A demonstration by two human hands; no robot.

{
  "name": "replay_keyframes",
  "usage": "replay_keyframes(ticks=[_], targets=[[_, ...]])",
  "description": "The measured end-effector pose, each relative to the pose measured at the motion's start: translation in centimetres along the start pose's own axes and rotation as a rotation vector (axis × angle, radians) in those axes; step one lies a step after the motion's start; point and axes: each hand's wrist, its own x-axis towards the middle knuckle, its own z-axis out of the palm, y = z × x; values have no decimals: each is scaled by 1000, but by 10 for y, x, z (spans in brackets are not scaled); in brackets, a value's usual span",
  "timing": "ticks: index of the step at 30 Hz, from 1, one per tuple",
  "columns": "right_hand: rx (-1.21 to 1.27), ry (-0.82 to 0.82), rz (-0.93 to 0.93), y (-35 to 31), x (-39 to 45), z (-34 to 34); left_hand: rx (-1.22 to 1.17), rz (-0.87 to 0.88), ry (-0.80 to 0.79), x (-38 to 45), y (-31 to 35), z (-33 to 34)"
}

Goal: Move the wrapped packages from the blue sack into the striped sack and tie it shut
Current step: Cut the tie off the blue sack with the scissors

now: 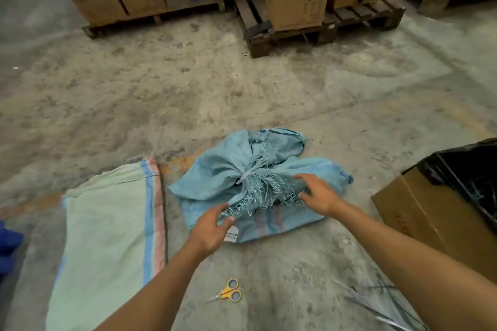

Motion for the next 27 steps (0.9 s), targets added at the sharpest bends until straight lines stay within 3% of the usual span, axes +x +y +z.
replay_keyframes(ticks=[5, 9, 11, 16, 27], targets=[[-155, 67, 109, 52, 46, 44, 234, 60, 86, 67, -52, 56], [-442, 229, 73, 69, 67, 68, 435, 100, 267, 104, -67, 86], [-405, 318, 102, 73, 76, 74, 297, 175, 394, 116, -69, 91], [76, 519, 91, 44, 83, 34, -50, 191, 549, 118, -58, 63], [470, 600, -100, -36, 52, -38, -575, 267, 601, 79, -15, -12]])
